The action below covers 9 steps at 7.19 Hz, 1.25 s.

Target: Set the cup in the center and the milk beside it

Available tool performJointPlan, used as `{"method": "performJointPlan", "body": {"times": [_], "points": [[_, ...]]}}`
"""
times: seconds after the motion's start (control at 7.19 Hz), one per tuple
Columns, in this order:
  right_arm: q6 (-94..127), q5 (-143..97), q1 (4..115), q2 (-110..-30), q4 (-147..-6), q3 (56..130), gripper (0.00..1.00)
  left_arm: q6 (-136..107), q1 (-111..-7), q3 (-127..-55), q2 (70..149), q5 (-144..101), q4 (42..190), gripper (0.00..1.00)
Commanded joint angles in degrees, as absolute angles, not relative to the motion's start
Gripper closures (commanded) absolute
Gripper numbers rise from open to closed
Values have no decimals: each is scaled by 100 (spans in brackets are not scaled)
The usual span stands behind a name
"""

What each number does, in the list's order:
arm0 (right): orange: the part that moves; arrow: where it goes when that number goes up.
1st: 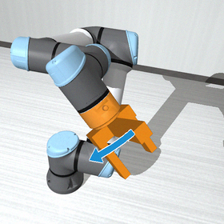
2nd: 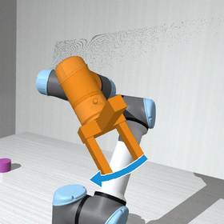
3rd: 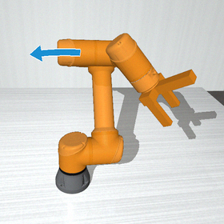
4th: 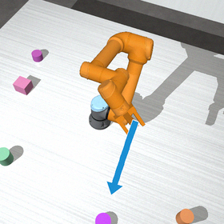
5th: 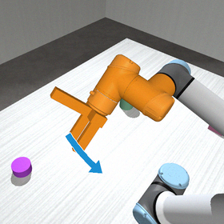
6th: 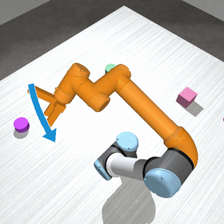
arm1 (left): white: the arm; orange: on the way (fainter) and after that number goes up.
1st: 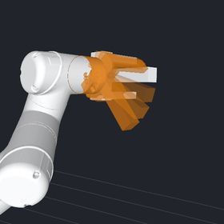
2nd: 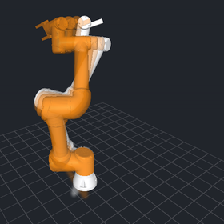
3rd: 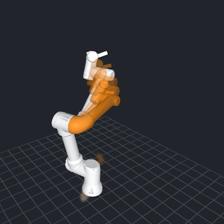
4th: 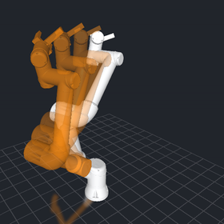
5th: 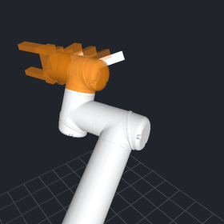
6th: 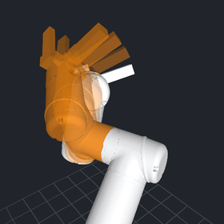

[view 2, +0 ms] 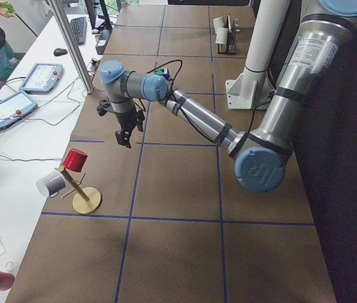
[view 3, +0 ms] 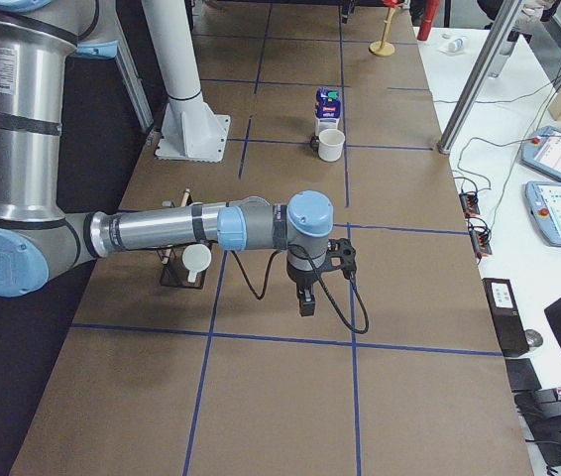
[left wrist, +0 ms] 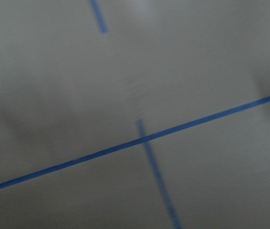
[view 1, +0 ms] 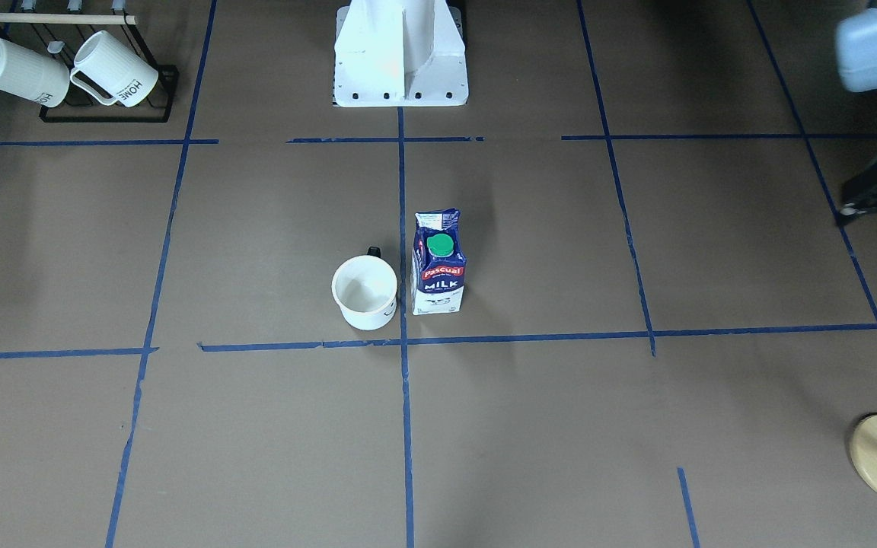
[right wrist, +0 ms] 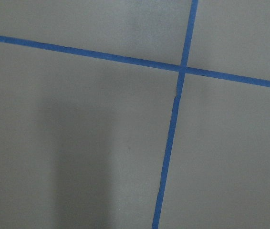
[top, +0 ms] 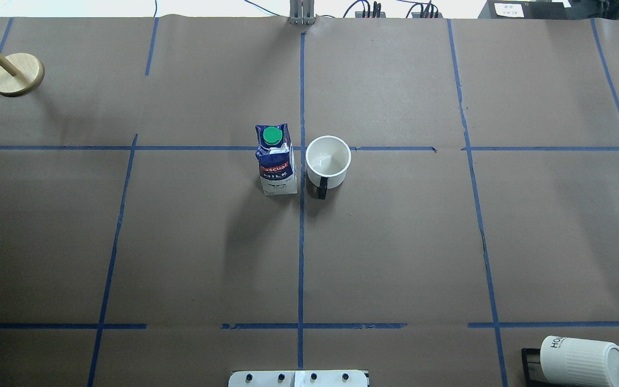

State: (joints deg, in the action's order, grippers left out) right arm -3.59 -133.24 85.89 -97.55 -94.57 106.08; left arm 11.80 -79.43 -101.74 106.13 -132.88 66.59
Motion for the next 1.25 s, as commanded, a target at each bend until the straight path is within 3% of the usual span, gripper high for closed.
{"method": "performJointPlan", "body": {"times": [0.0,0.56,1.11], "points": [[-360,-13333,8578,-9756,-9457,10573,0,1626,-8524,-10151,9349,-13403,6907,0],[-352,-13342,8578,-9773,-9457,10582,0,1635,-8744,-9976,8196,-13421,8404,0],[-360,-13342,8578,-9791,-9457,10573,0,1635,-8736,-9949,8139,-13368,8631,0]]}}
